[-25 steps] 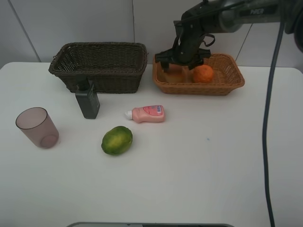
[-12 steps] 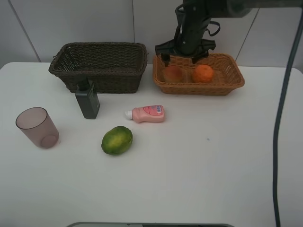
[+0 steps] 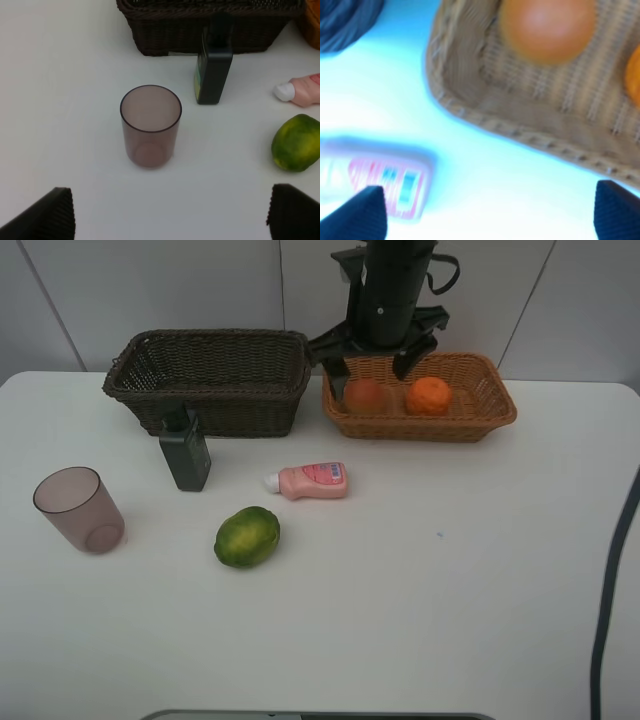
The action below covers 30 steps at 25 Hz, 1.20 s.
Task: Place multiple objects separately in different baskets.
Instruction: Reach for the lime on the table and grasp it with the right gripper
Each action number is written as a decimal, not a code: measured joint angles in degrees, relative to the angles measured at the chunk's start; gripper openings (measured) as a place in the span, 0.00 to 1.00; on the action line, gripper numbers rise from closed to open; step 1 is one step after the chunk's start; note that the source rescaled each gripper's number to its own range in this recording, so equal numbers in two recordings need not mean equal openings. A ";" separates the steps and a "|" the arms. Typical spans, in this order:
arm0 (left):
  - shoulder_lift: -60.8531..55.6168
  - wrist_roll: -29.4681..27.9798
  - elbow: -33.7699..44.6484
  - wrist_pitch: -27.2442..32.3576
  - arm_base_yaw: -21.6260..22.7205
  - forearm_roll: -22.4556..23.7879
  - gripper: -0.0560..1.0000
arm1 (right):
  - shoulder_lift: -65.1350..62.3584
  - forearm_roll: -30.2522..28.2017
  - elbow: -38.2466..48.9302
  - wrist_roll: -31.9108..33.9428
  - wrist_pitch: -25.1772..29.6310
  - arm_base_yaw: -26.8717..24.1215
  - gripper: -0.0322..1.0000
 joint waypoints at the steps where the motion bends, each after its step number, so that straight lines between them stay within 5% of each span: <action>1: 0.00 0.00 0.00 0.00 0.00 0.00 0.99 | -0.59 0.07 0.00 -0.80 0.91 0.56 0.81; 19: 0.00 0.00 0.00 0.00 0.00 0.00 0.99 | -2.77 13.38 0.00 -33.07 3.47 14.21 0.81; 30: 0.00 0.00 0.00 0.00 0.00 0.00 0.99 | 0.17 7.77 0.00 -38.90 1.30 19.12 0.81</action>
